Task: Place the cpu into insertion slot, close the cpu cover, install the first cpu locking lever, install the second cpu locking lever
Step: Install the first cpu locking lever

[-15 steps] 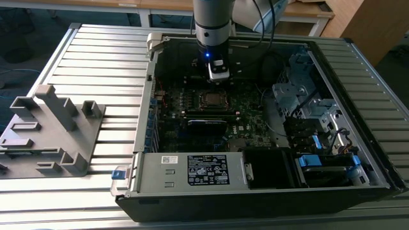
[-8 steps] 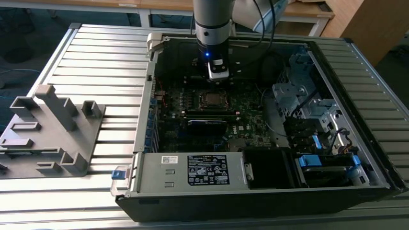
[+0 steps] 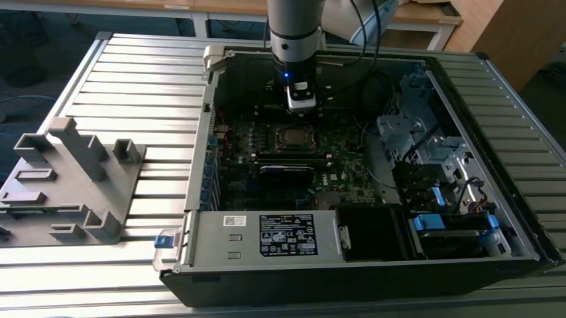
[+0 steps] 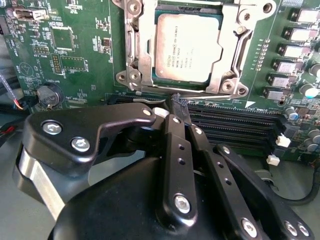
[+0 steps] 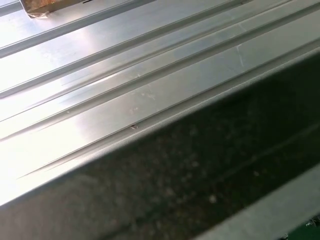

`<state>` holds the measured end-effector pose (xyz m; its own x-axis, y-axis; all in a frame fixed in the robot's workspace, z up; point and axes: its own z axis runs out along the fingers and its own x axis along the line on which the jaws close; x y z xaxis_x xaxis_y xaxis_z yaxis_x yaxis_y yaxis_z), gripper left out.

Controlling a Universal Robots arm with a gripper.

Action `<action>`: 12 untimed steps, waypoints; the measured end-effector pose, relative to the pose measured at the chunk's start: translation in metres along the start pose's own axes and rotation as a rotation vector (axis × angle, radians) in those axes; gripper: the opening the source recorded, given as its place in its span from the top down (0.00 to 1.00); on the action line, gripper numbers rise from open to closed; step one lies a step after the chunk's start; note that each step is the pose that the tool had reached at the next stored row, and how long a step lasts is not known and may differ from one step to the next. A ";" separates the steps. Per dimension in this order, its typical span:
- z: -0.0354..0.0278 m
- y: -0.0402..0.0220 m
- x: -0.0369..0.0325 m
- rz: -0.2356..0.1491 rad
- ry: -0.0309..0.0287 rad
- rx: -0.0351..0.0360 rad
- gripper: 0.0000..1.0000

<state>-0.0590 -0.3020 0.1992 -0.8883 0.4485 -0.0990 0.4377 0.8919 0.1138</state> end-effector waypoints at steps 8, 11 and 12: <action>0.0007 0.0006 -0.0010 0.002 0.0001 -0.0008 0.89; 0.0014 0.0020 -0.0038 0.002 -0.0005 0.0004 0.89; 0.0016 0.0023 -0.0045 0.003 -0.0007 0.0007 0.89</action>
<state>-0.0537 -0.3019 0.1984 -0.8870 0.4509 -0.0994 0.4401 0.8908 0.1134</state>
